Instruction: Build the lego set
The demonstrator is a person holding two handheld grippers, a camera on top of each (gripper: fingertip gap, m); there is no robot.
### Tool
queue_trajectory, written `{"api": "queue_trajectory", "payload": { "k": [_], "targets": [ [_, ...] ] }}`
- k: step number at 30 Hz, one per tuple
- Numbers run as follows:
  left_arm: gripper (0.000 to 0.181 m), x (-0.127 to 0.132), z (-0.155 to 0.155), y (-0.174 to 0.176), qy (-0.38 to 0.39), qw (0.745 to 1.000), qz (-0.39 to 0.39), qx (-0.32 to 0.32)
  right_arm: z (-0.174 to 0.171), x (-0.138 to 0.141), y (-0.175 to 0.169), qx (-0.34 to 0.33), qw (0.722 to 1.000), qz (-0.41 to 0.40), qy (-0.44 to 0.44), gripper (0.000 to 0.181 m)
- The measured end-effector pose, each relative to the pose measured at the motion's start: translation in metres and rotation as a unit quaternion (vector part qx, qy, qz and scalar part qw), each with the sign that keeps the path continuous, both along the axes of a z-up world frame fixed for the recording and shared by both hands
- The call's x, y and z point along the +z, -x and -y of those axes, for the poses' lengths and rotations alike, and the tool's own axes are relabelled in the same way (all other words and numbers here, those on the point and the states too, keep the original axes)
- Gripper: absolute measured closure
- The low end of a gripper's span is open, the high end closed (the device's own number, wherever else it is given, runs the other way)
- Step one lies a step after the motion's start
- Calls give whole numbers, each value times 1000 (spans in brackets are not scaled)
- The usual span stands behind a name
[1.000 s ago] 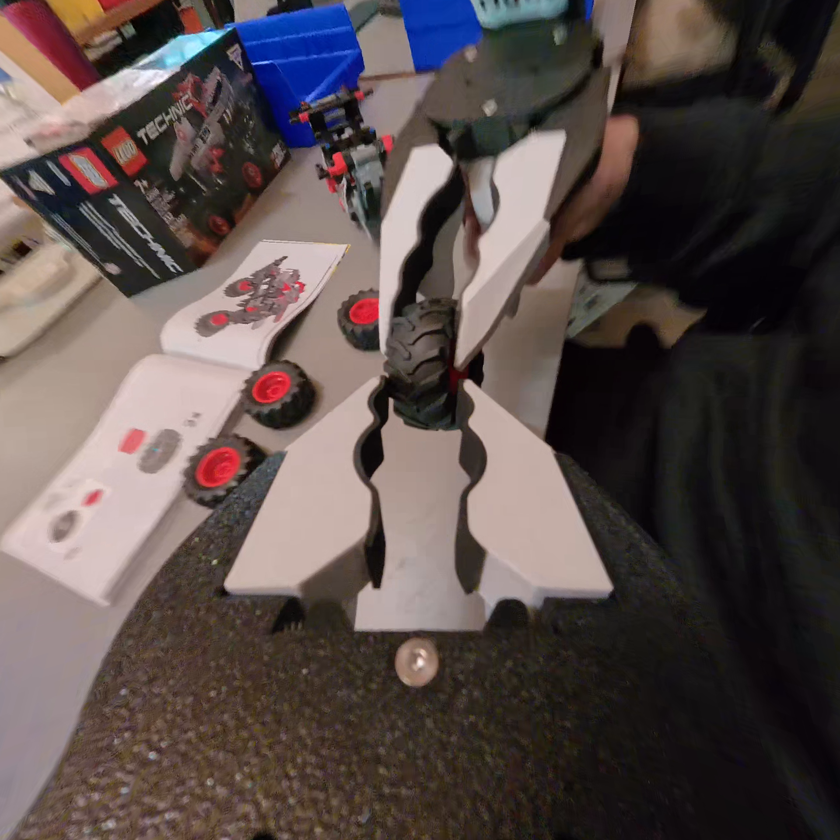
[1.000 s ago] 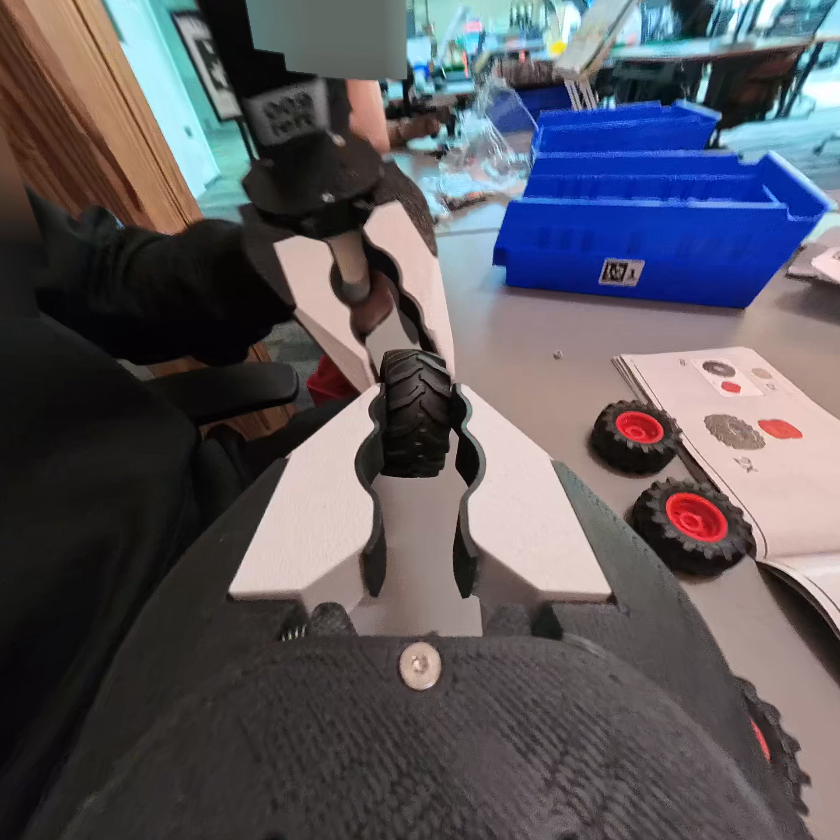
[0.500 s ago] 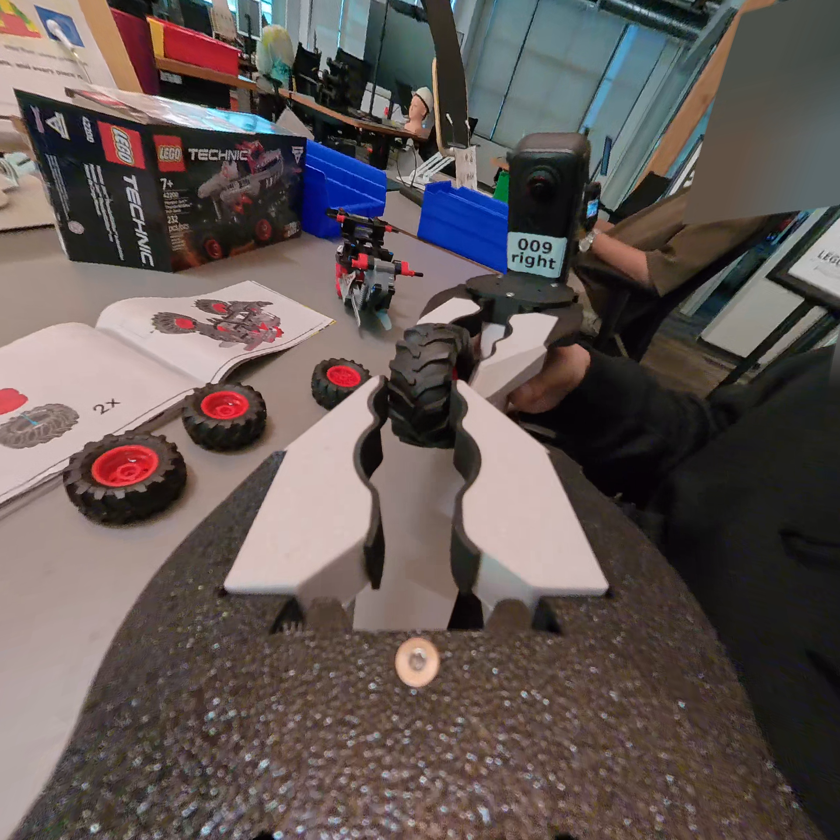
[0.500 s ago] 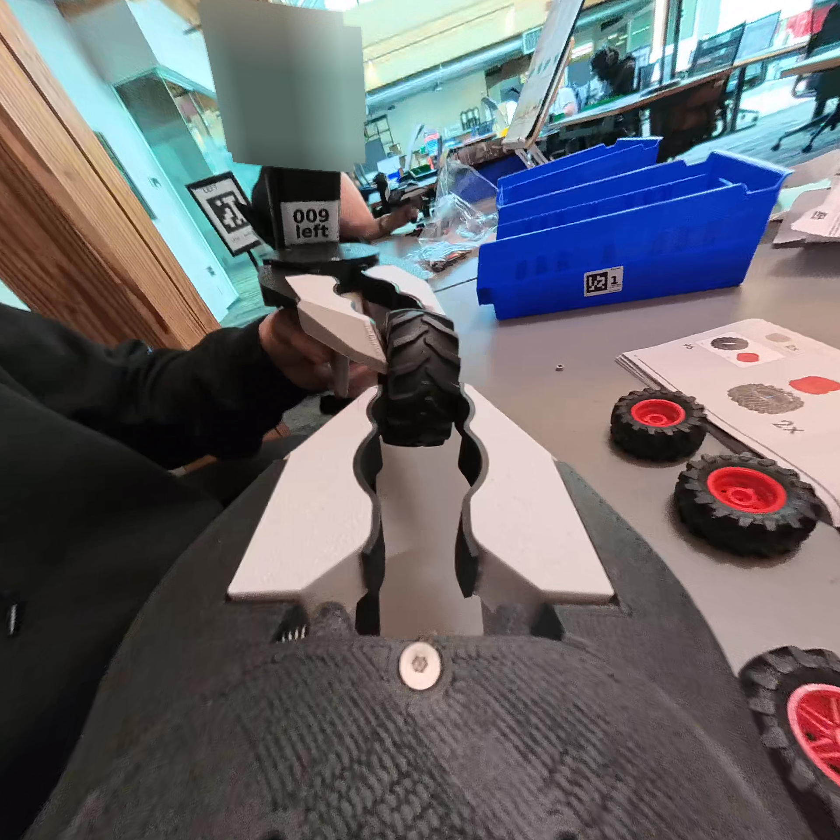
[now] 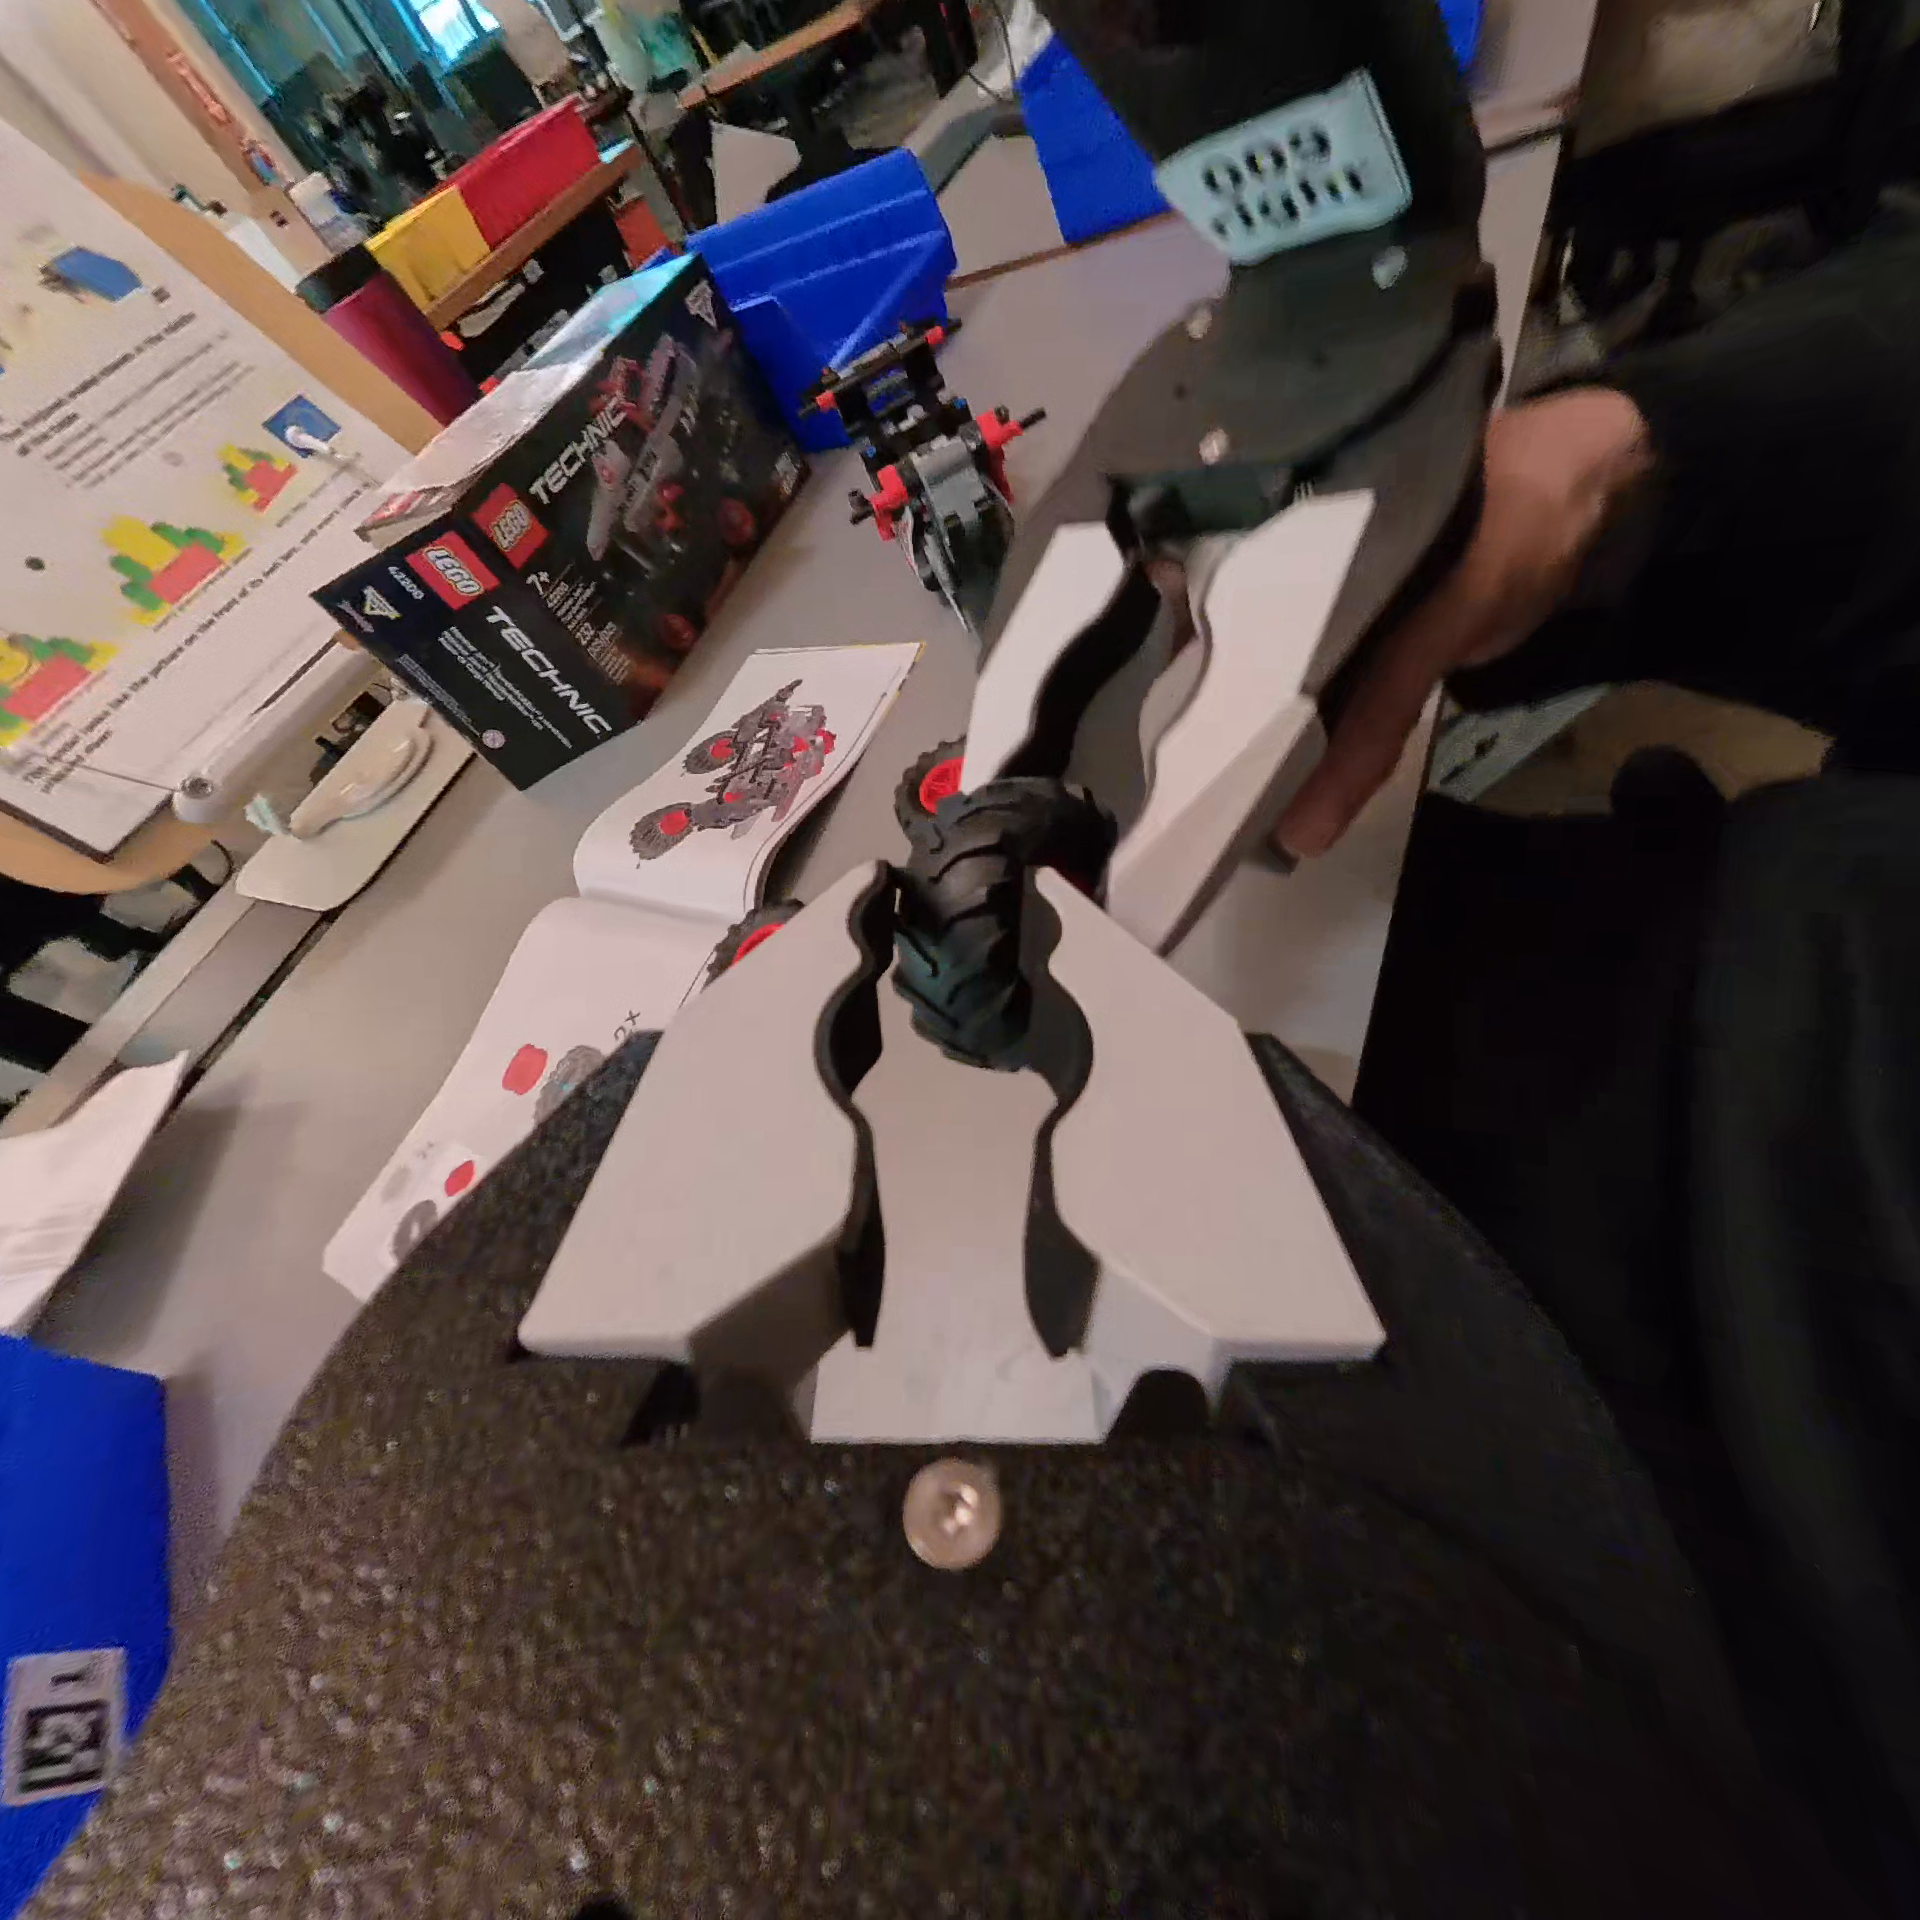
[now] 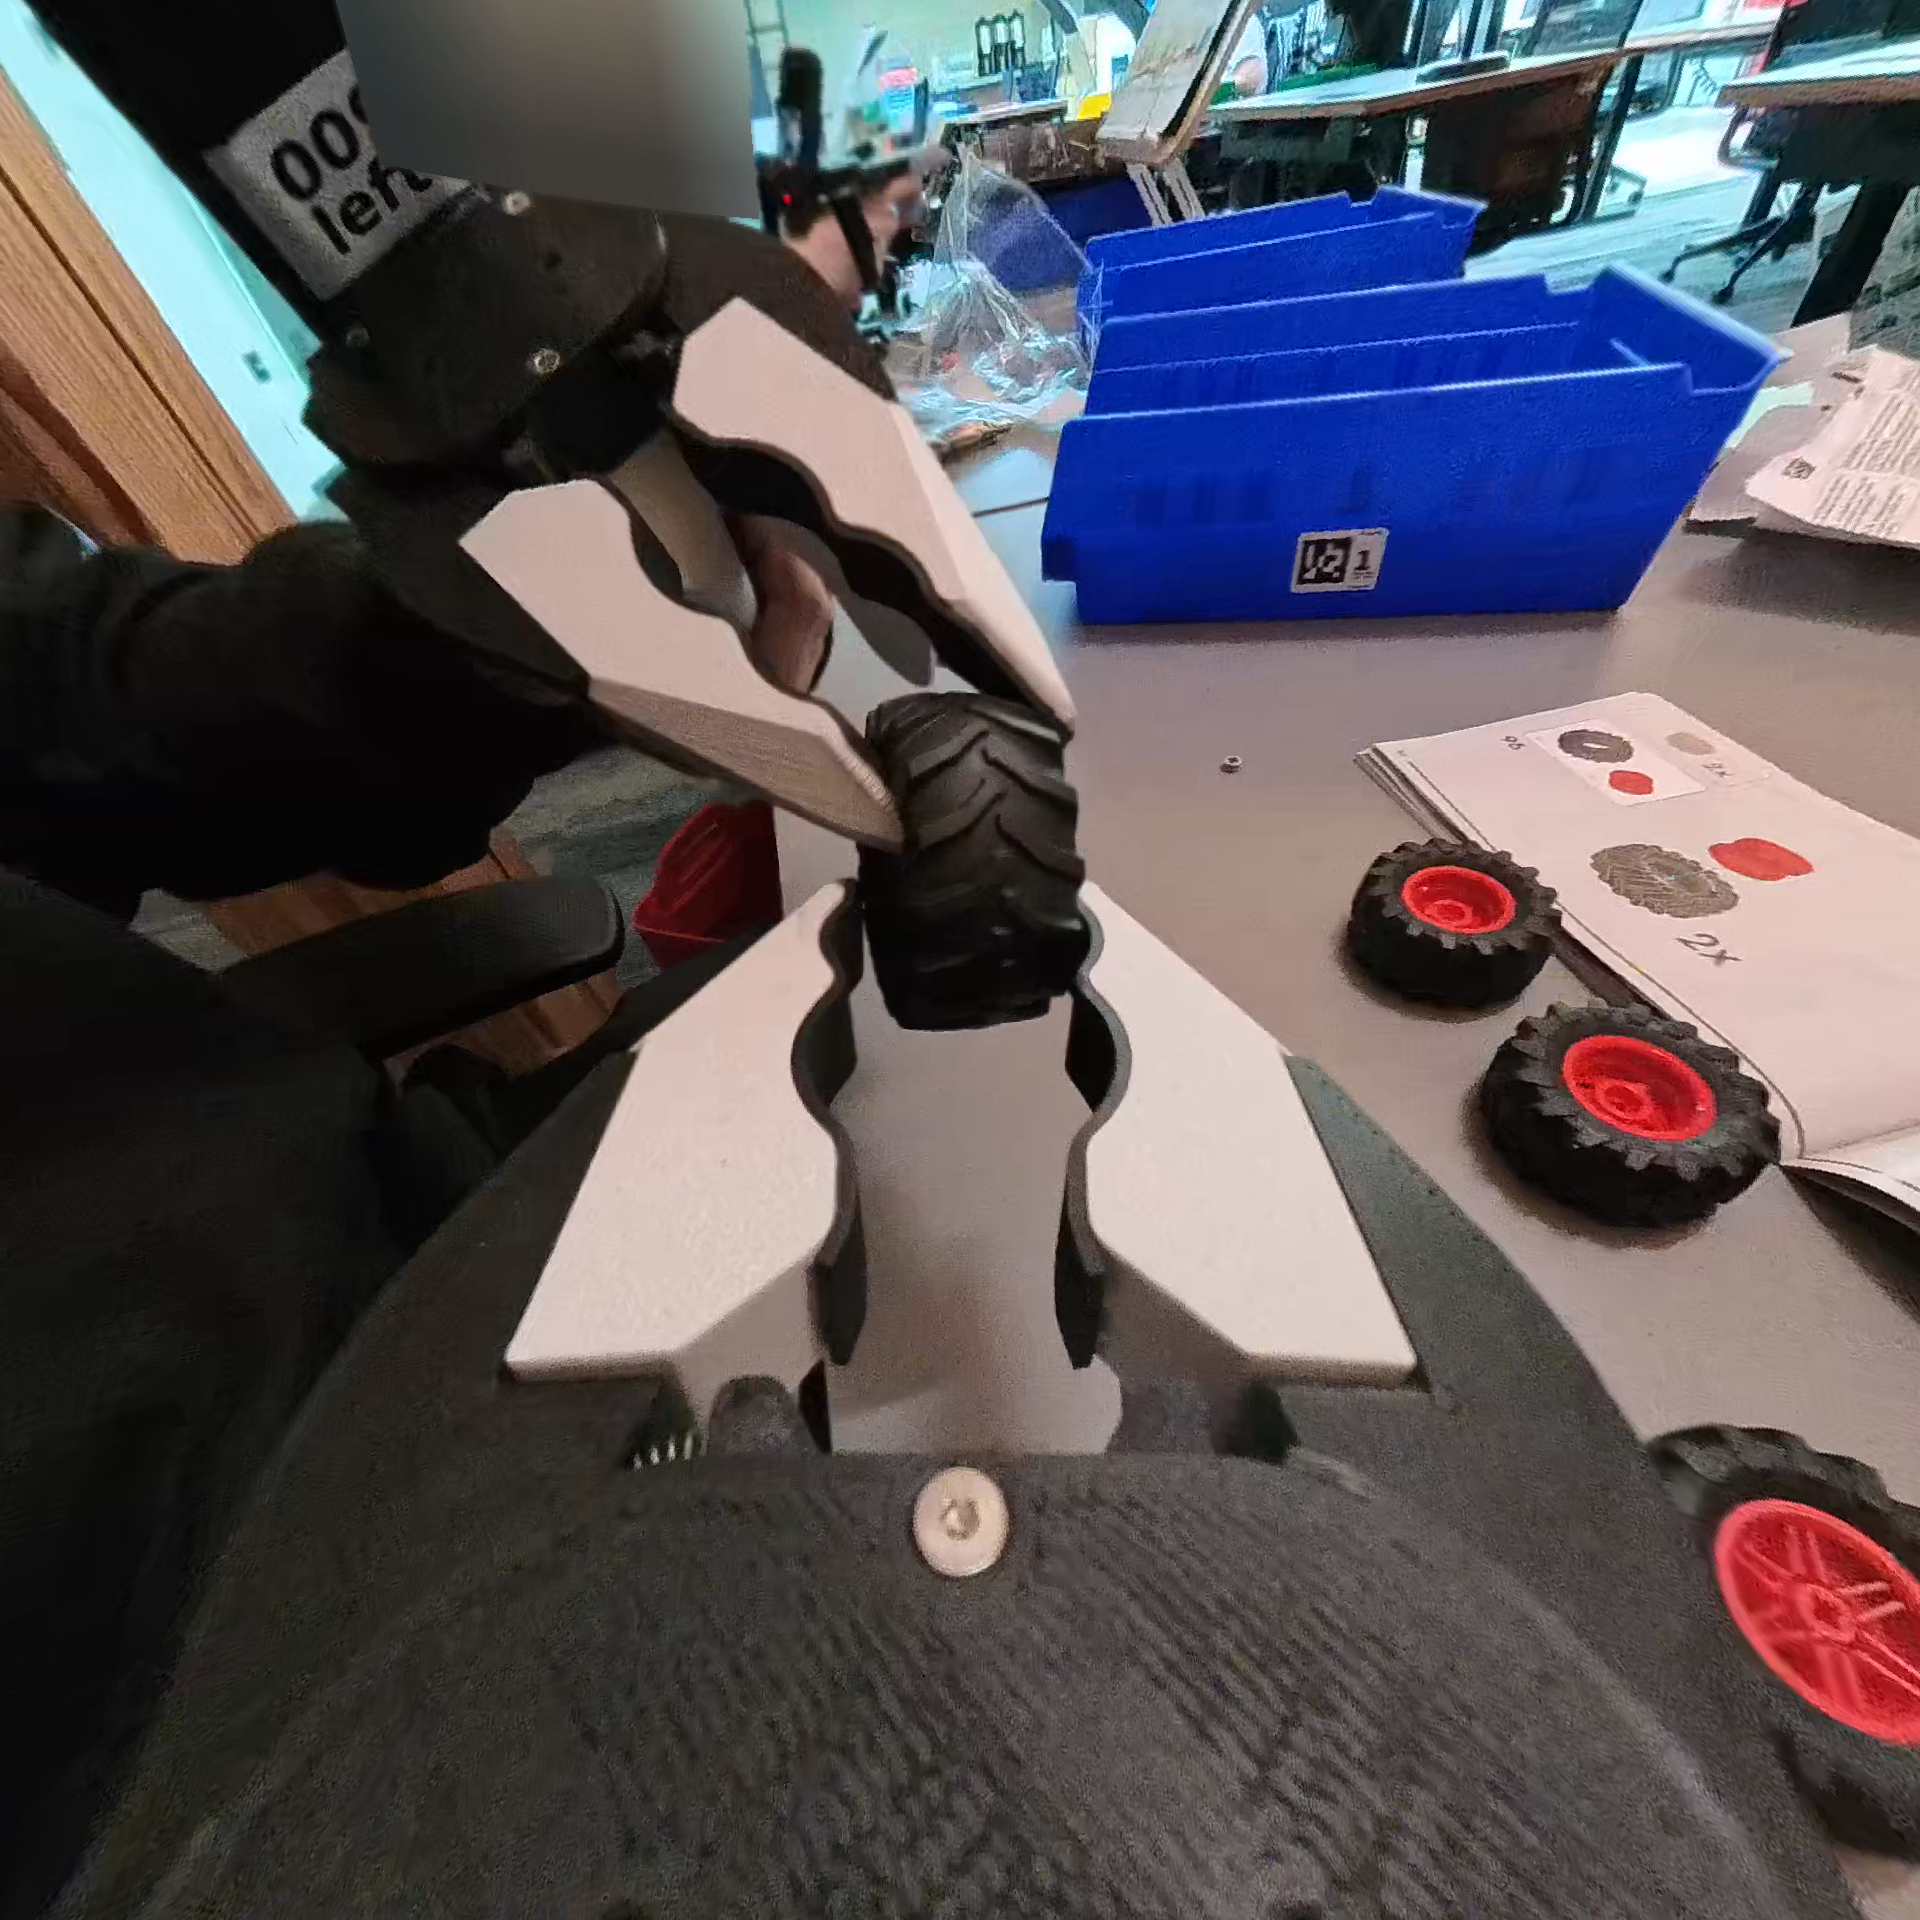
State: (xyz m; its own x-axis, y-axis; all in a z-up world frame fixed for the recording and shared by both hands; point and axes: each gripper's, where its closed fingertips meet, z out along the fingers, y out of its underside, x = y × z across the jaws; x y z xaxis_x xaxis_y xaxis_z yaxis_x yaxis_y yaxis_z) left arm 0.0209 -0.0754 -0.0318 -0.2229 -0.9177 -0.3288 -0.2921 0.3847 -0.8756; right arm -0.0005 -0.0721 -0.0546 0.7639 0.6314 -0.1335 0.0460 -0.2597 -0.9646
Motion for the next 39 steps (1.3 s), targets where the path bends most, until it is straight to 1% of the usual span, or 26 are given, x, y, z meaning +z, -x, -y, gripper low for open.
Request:
{"api": "queue_trajectory", "payload": {
  "k": [1, 3, 6, 9, 11, 14, 18, 19, 20, 21, 23, 24, 25, 26, 27, 29, 30, 31, 32, 33, 34, 36, 37, 39],
  "targets": [
    [161, 1, -1, -1, 24, 1000, 4, 6, -1, 0, 2, -2, 1000, -12, 0, 144],
    [161, 2, -1, 0, 91, 996, 4, 8, 1, 2, 2, 6, 999, -34, 2, 149],
    [161, 6, 1, 3, 204, 979, 8, -2, 5, 15, 2, 26, 995, -95, 2, 156],
    [162, 4, 0, 1, 272, 962, -1, 4, 3, 14, 0, 28, 993, -113, -4, 157],
    [162, 3, 3, 1, 348, 937, -13, -8, 7, 15, 0, 48, 991, -122, -10, 157],
    [163, 2, 9, 3, 448, 893, -30, -38, 12, 12, 1, 68, 993, -94, -14, 157],
    [164, 8, 14, 5, 544, 835, -31, -76, 17, 16, 2, 97, 986, -135, -16, 157],
    [163, 8, 14, 6, 559, 825, -30, -82, 17, 16, 2, 101, 984, -146, -9, 157],
    [163, 6, 12, 5, 559, 825, -32, -83, 16, 13, 2, 98, 983, -154, 4, 157],
    [162, 5, 10, 5, 546, 833, -30, -81, 13, 11, 2, 94, 981, -170, 16, 157],
    [159, 4, 6, 4, 499, 863, -20, -76, 10, 9, 1, 93, 972, -211, 44, 157],
    [159, 2, 3, 4, 467, 882, -23, -65, 8, 6, 0, 86, 971, -214, 55, 157],
    [158, 0, -1, 2, 426, 903, -24, -51, 7, 3, 0, 81, 973, -207, 61, 157],
    [151, -2, -3, 2, 378, 925, -26, -42, 7, 1, 0, 82, 975, -198, 66, 157],
    [149, -2, -2, 3, 327, 944, -28, -43, 7, -2, 0, 79, 976, -188, 75, 157],
    [150, -6, 1, 3, 218, 973, -49, -50, 10, -2, 6, 90, 977, -176, 78, 157],
    [146, -14, 2, 4, 166, 982, -76, -51, 11, -1, 9, 92, 977, -174, 82, 157],
    [145, -19, 4, 5, 132, 984, -99, -59, 10, -7, 9, 86, 981, -151, 85, 157],
    [154, -20, 6, 5, 121, 984, -110, -65, 9, -8, 8, 82, 983, -141, 79, 157],
    [158, -19, 7, 4, 131, 983, -112, -65, 10, -6, 7, 83, 984, -140, 70, 157],
    [159, -17, 9, 3, 161, 978, -113, -67, 12, -4, 6, 90, 985, -131, 63, 157],
    [159, -13, 14, 1, 251, 959, -109, -79, 15, -1, 4, 94, 990, -98, 38, 157],
    [160, -11, 17, 1, 303, 943, -106, -90, 18, 1, 4, 103, 990, -93, 33, 156],
    [160, -6, 22, 0, 415, 898, -97, -114, 21, 5, 4, 121, 988, -99, 16, 155]
  ]
}}
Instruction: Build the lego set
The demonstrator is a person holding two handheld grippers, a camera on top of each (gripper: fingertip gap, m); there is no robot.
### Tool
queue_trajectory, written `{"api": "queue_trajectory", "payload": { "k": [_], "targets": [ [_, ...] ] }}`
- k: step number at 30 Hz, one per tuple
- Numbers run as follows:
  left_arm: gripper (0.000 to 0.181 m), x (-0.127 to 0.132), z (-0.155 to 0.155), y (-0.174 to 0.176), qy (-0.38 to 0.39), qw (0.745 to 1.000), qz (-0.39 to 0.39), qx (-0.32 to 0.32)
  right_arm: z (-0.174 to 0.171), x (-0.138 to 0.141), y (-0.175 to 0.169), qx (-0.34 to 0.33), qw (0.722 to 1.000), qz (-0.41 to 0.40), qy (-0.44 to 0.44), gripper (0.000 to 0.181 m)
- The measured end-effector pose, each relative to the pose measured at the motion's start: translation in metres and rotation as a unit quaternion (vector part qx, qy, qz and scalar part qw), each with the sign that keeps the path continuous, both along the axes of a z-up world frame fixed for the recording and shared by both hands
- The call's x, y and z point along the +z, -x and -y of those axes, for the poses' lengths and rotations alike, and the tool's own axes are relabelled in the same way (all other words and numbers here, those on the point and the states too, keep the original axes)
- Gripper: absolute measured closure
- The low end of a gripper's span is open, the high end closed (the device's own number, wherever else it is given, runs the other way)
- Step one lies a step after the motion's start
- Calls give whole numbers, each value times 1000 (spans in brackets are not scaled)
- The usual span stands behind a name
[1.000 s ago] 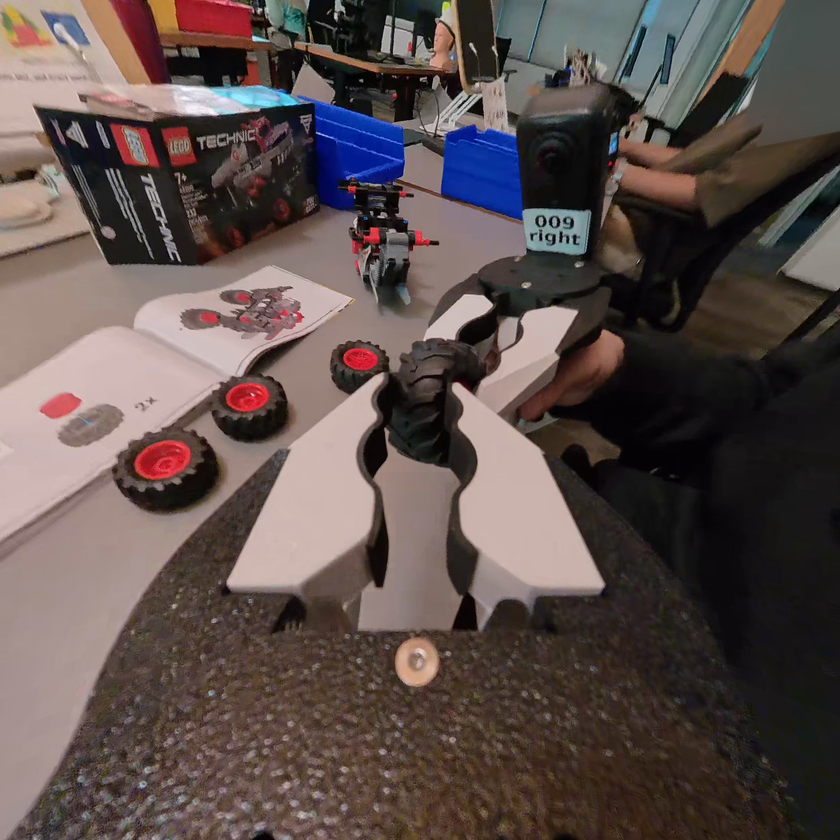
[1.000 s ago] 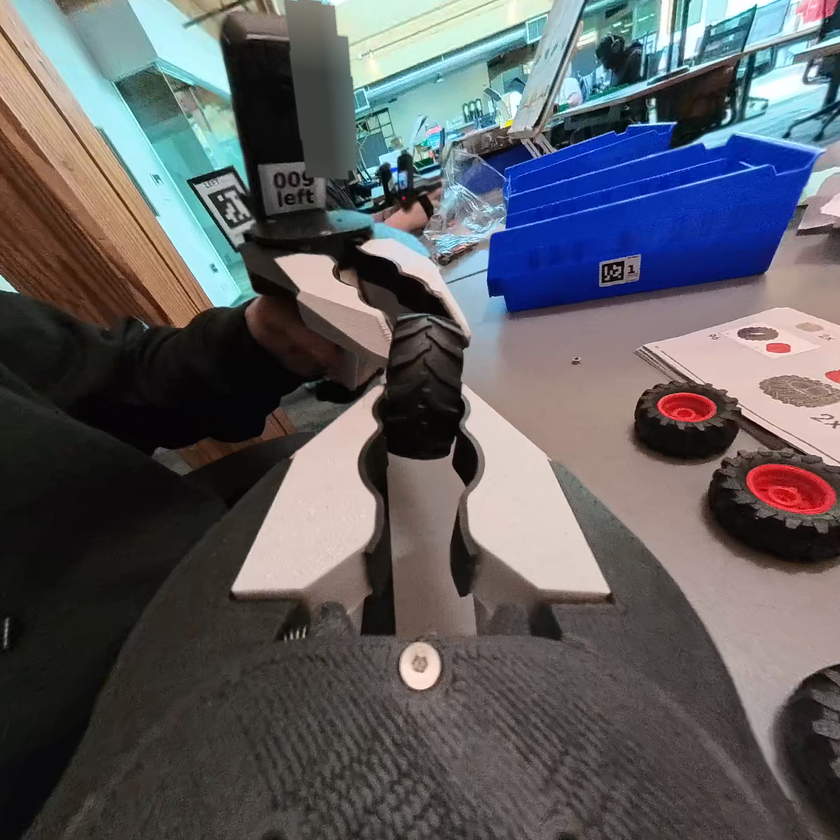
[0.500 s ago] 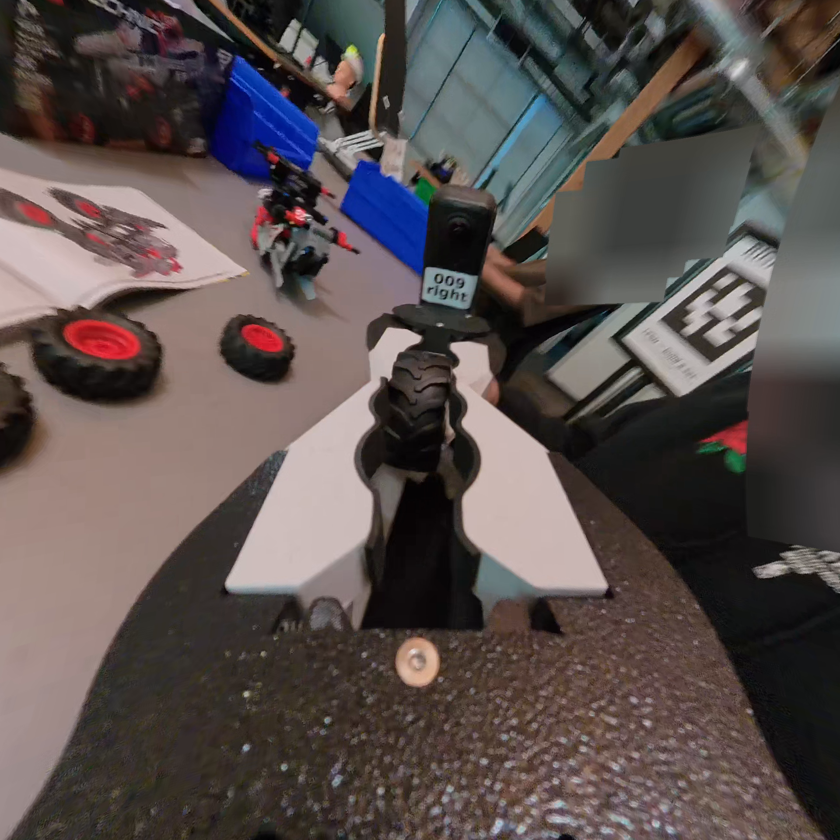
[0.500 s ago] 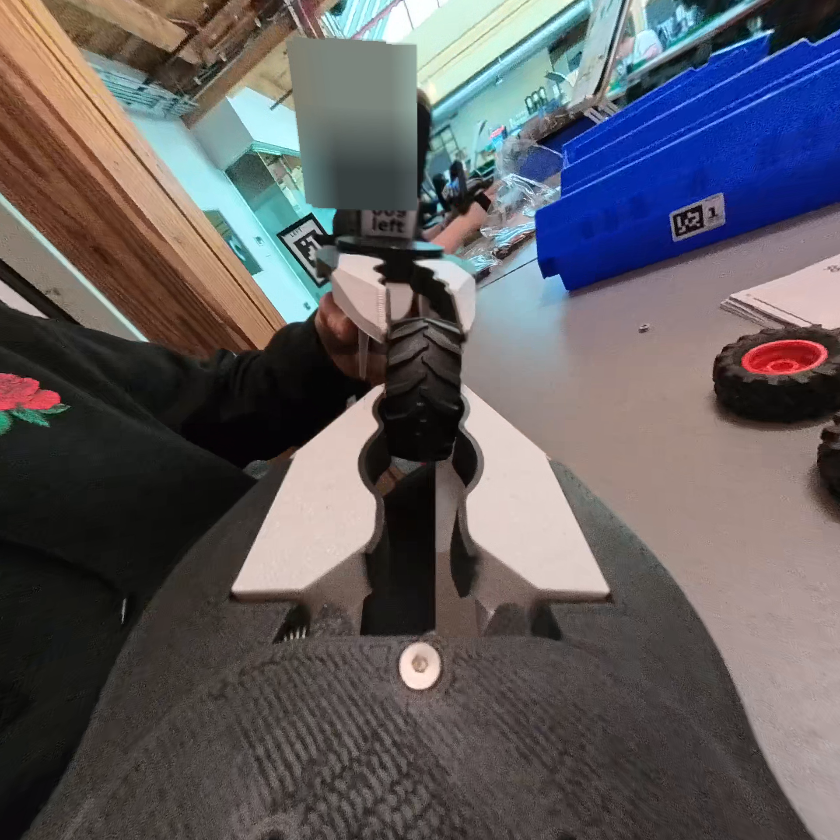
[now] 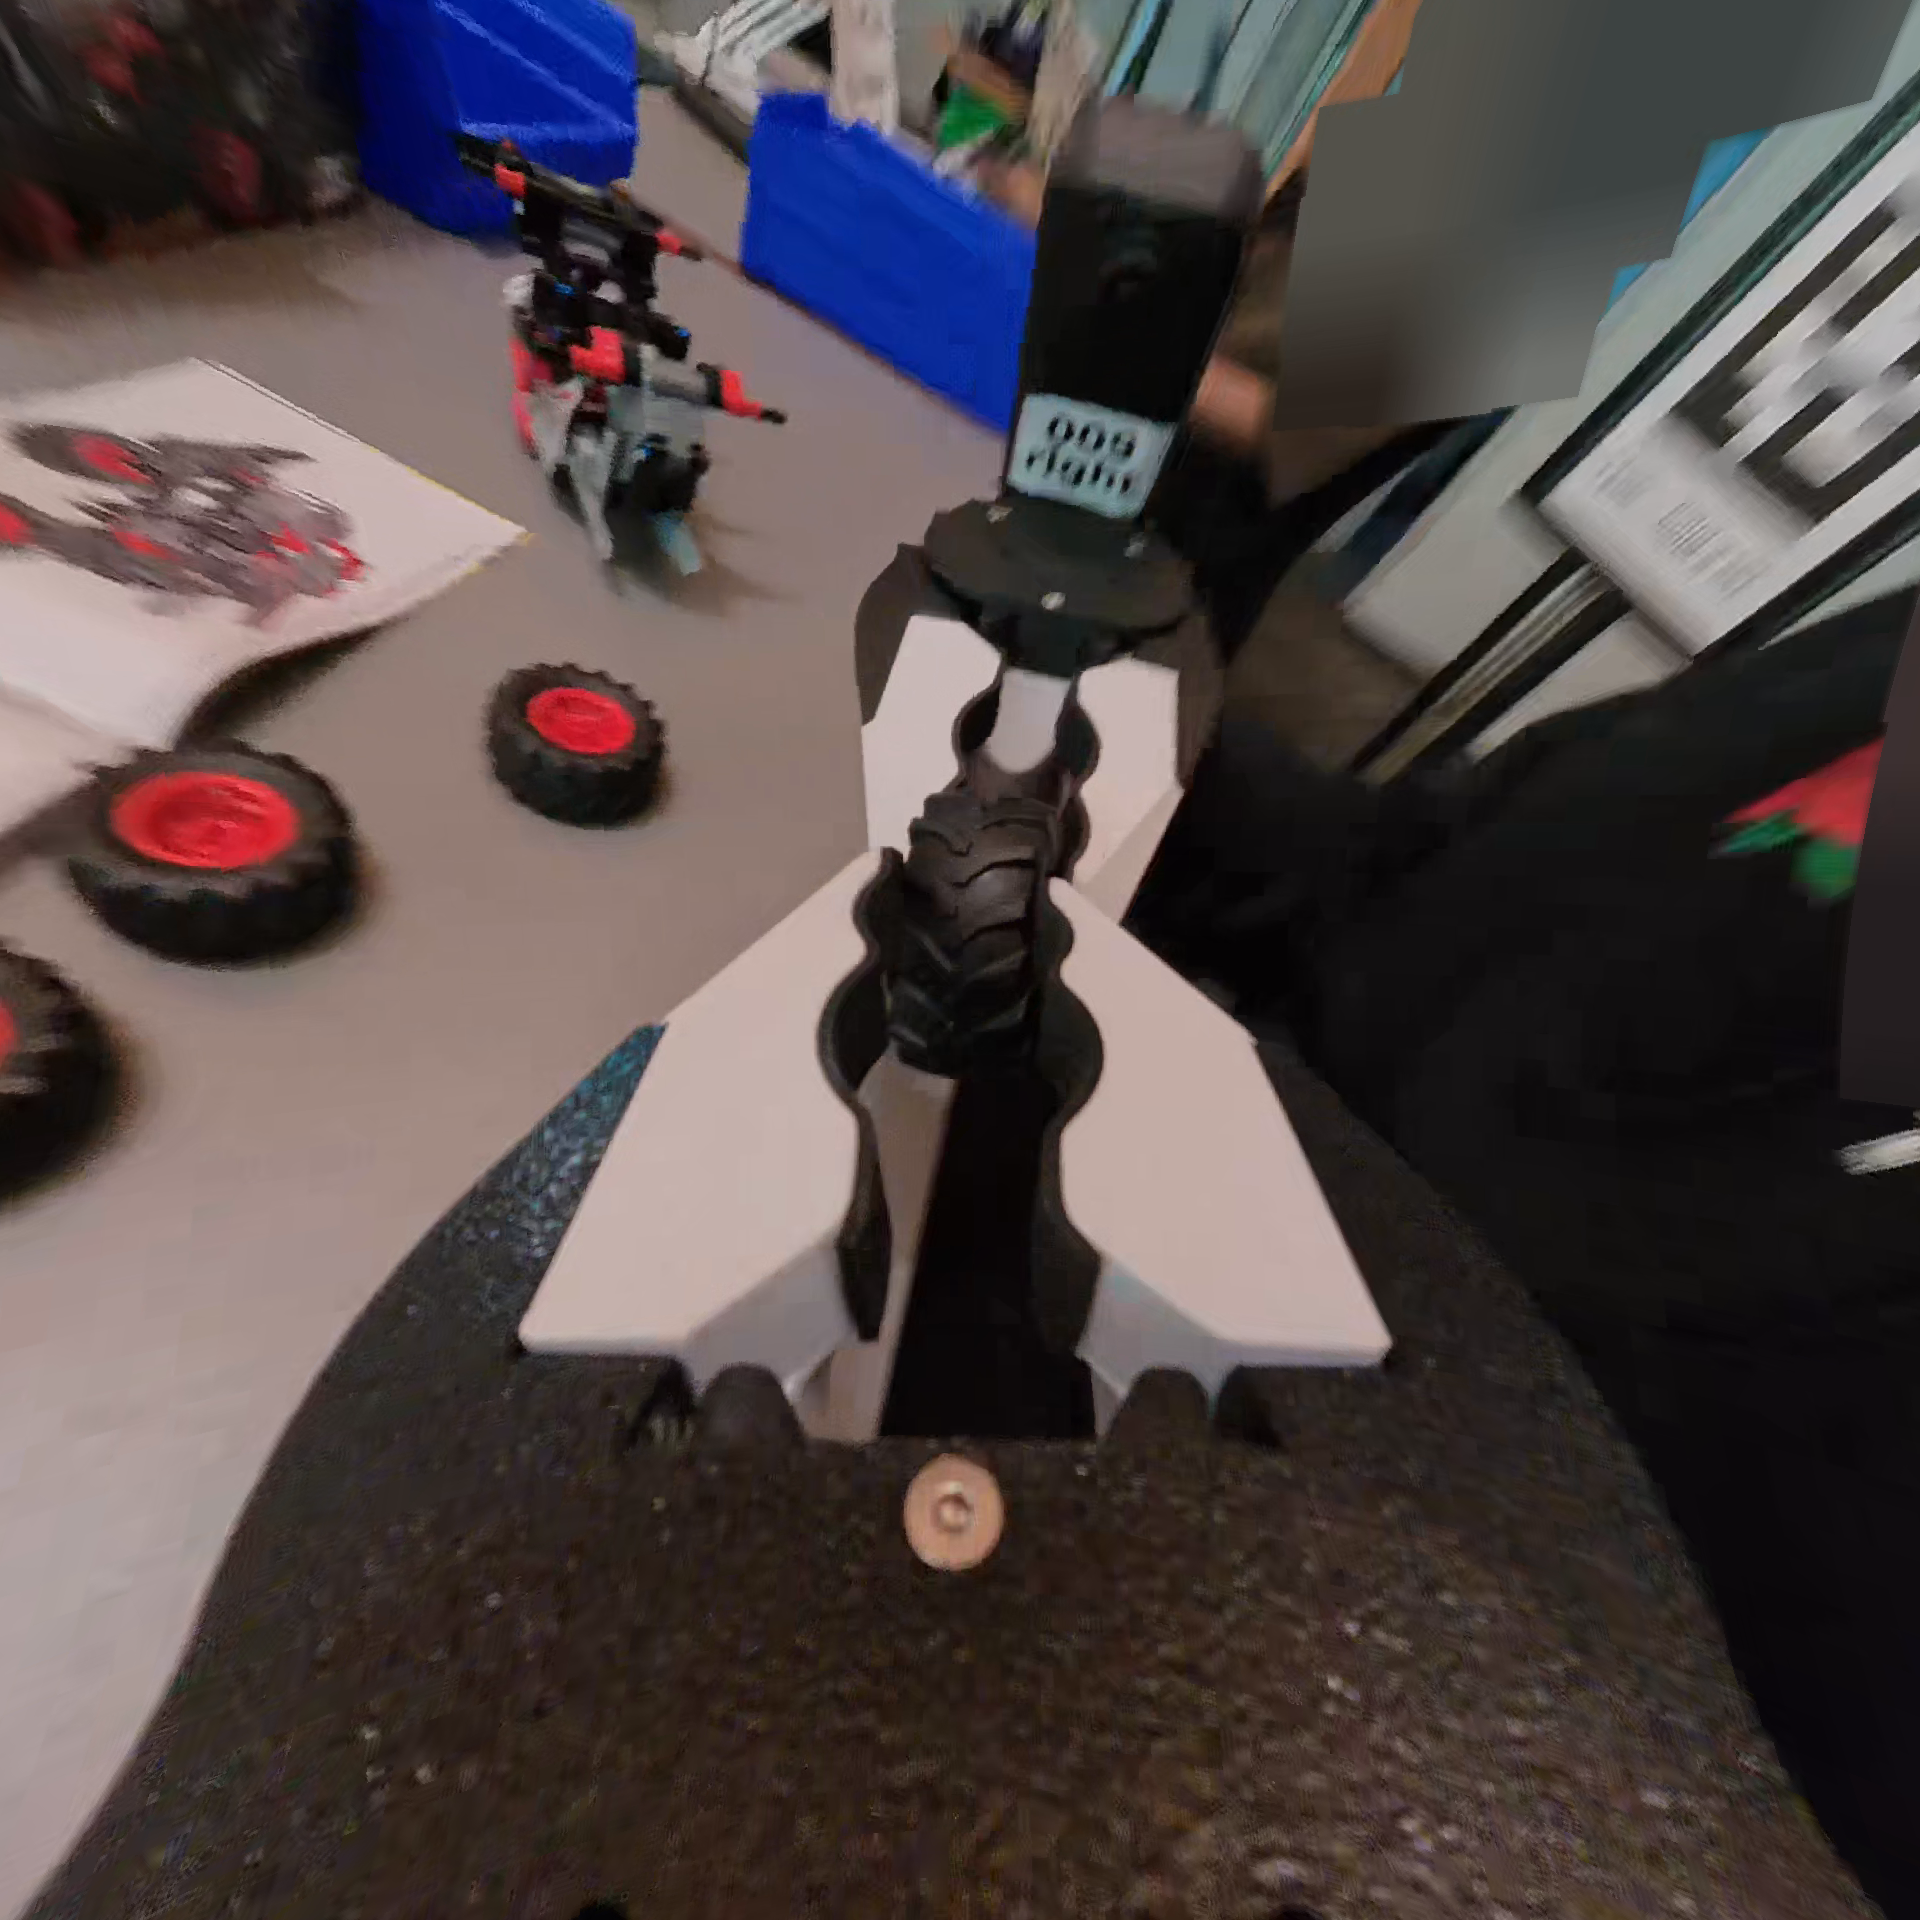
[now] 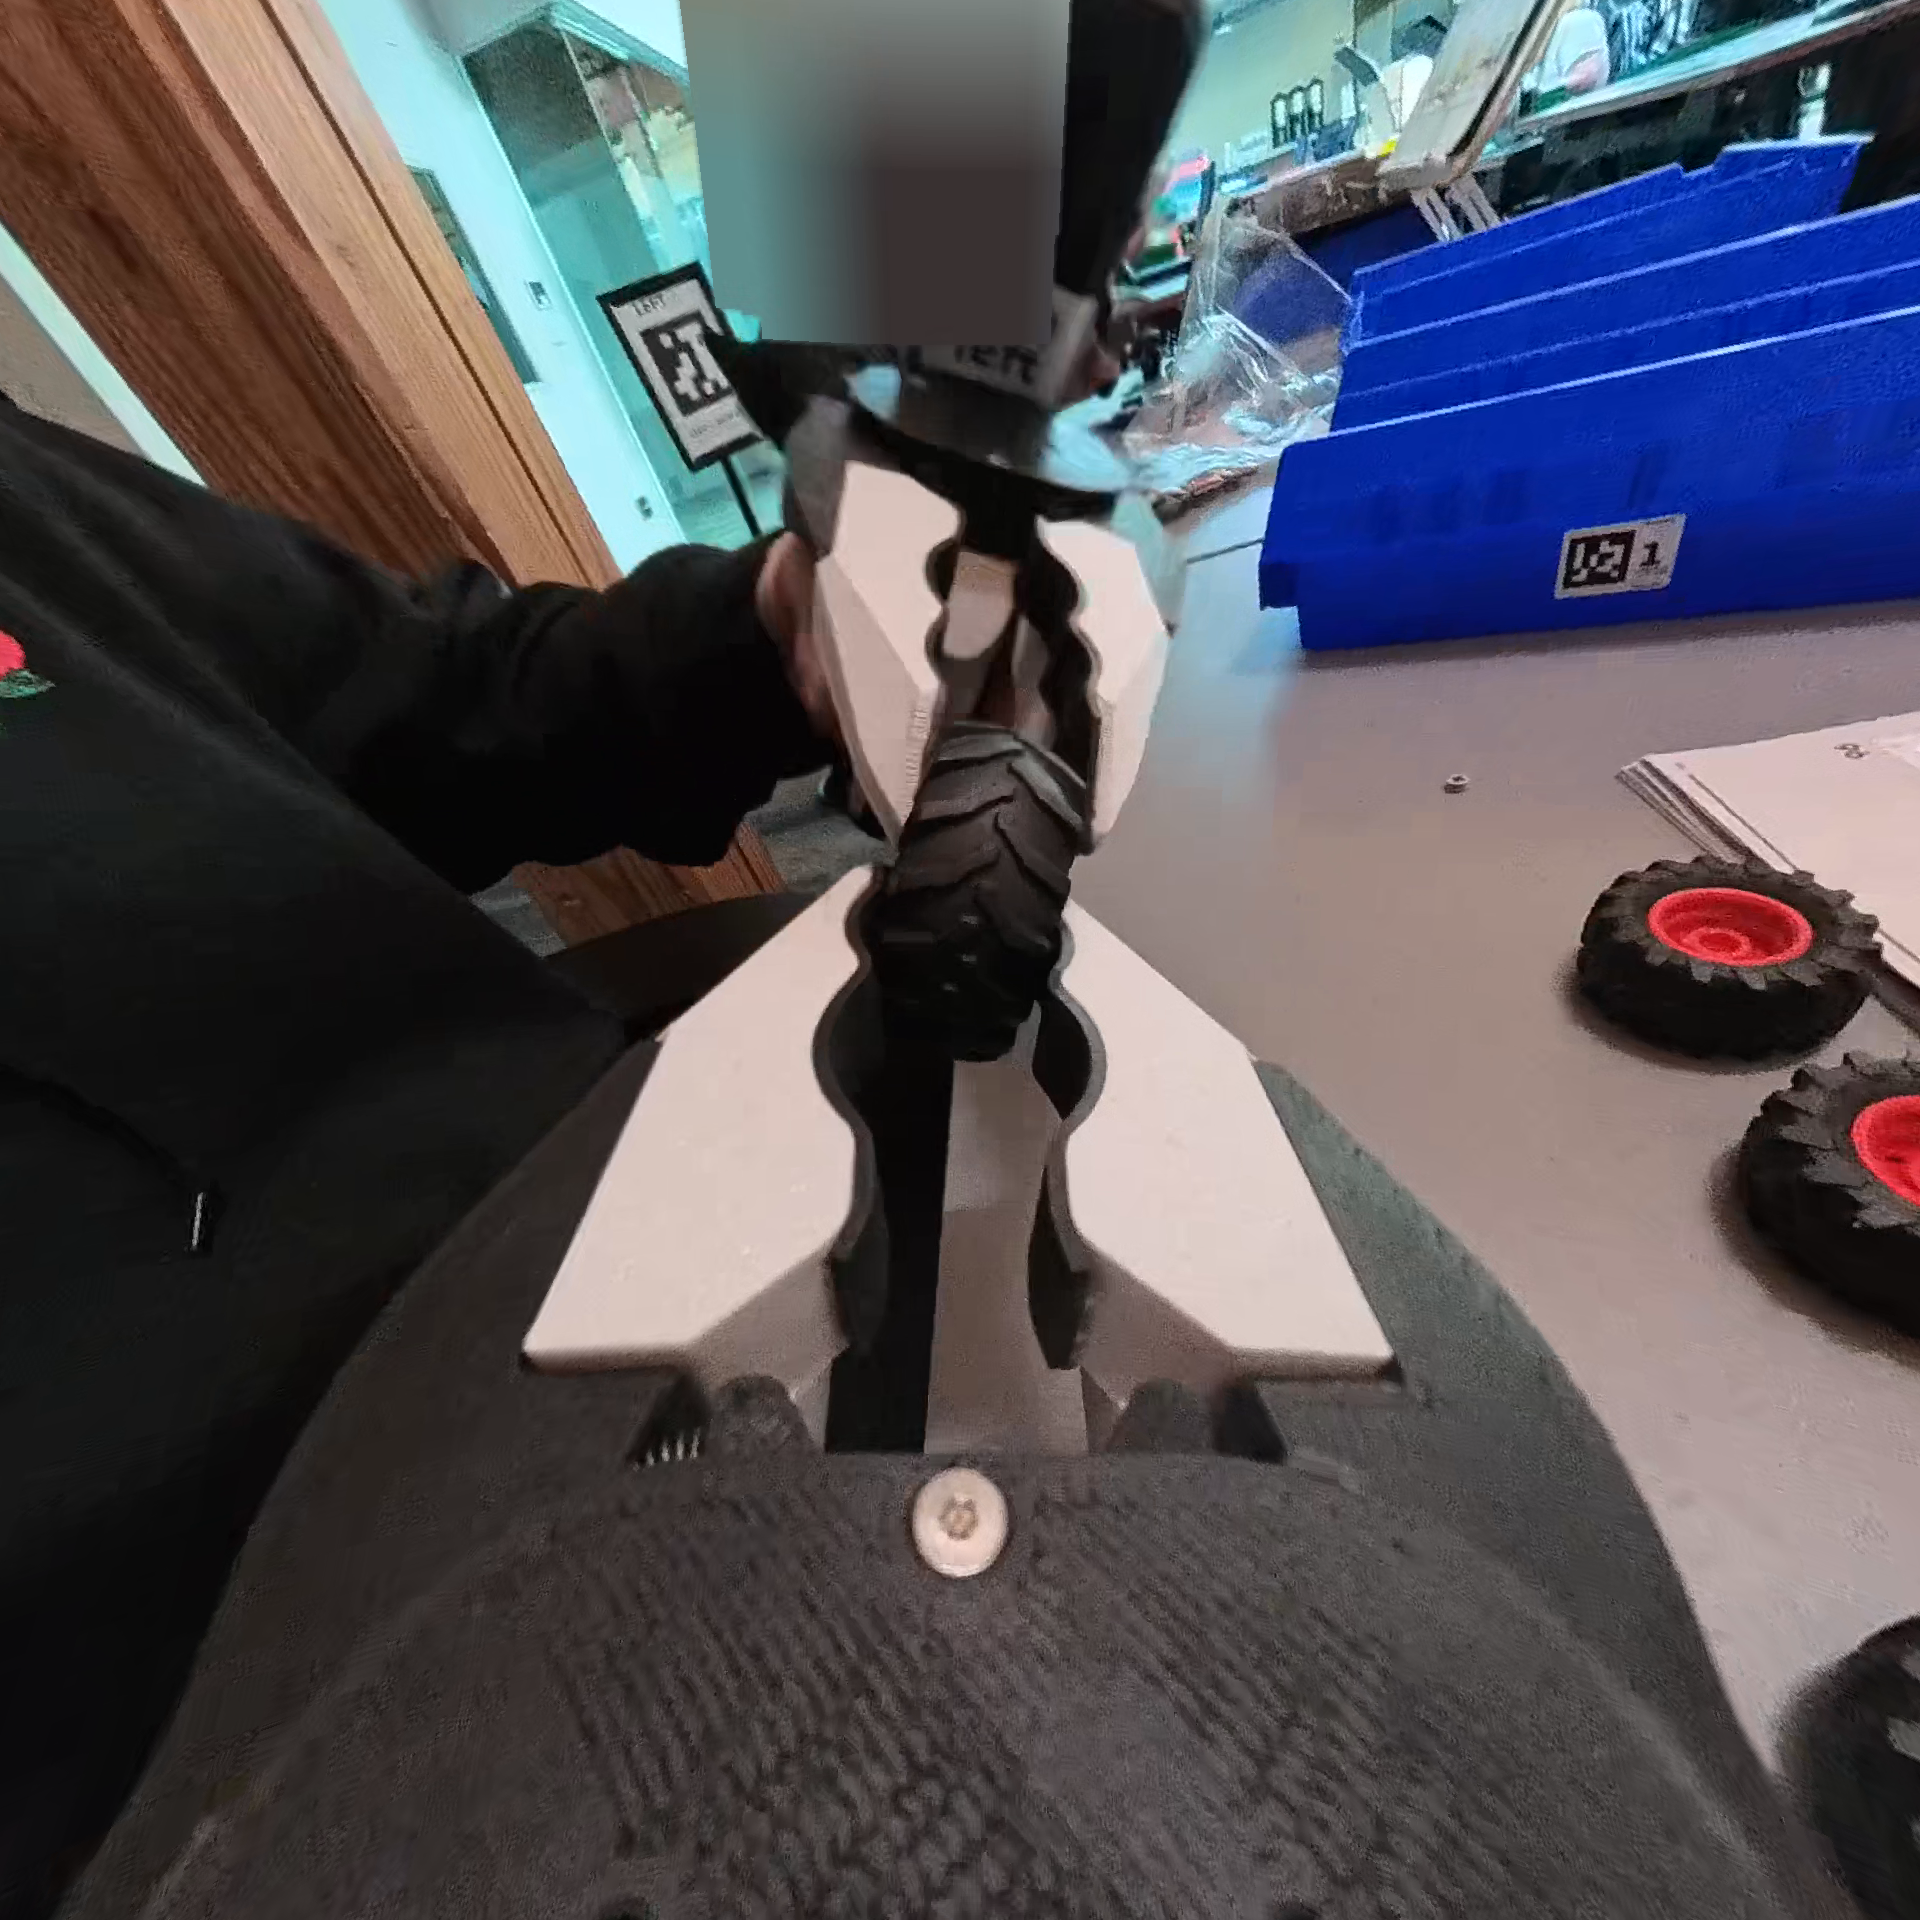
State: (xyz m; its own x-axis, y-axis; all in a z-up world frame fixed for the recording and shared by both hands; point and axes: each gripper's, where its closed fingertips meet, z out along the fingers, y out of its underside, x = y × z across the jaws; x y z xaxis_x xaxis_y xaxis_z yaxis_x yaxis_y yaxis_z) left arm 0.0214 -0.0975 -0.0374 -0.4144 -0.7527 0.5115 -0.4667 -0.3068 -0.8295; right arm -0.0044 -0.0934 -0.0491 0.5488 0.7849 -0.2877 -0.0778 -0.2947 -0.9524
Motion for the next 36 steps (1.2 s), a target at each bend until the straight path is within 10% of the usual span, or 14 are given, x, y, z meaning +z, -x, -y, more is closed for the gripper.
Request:
{"api": "queue_trajectory", "payload": {
  "k": [3, 8, 11, 15, 18, 21, 31, 36],
  "targets": [
    [161, 8, 4, -2, 174, 984, -6, -24, 4, 1, -1, 19, 1000, -19, -7, 155],
    [173, 6, -1, -9, 253, 967, -6, -13, 14, -6, 6, 56, 997, 32, -42, 158],
    [181, -36, -2, -11, 42, 999, -23, 2, 5, -3, 7, 29, 999, 27, -9, 158],
    [173, -23, -41, -12, -136, 983, 68, 99, -11, -17, -30, -64, 983, 151, -82, 158],
    [159, -13, -50, -6, -247, 953, 128, 119, -30, -27, -60, -165, 906, 336, -196, 158],
    [152, -54, -43, -4, -310, 947, 28, 76, -36, -55, -65, -156, 827, 489, -232, 157],
    [159, -82, -28, -6, -356, 934, 33, 26, -23, -101, -57, -75, 811, 556, -166, 146],
    [179, -67, -24, -10, -400, 914, 73, 9, 2, -92, -59, -34, 849, 513, -120, 98]
  ]
}}
